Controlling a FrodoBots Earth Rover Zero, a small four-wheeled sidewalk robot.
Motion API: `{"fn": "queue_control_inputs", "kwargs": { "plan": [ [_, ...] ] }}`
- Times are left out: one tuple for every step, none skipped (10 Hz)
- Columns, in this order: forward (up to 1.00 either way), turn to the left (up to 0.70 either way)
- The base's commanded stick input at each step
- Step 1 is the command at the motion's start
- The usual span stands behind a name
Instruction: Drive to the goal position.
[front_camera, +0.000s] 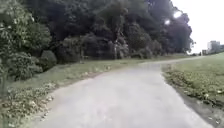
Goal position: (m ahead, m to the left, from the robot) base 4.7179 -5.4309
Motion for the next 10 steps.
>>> {"fn": "queue_control_inputs", "kwargs": {
  "plan": [
    [1.0, 0.0],
    [1.0, 0.0],
    [1.0, 0.0],
    [1.0, 0.0],
    [1.0, 0.0],
    [1.0, -0.01],
    [1.0, -0.14],
    [1.0, -0.27],
    [1.0, -0.38],
    [1.0, -0.4]
  ]
}}
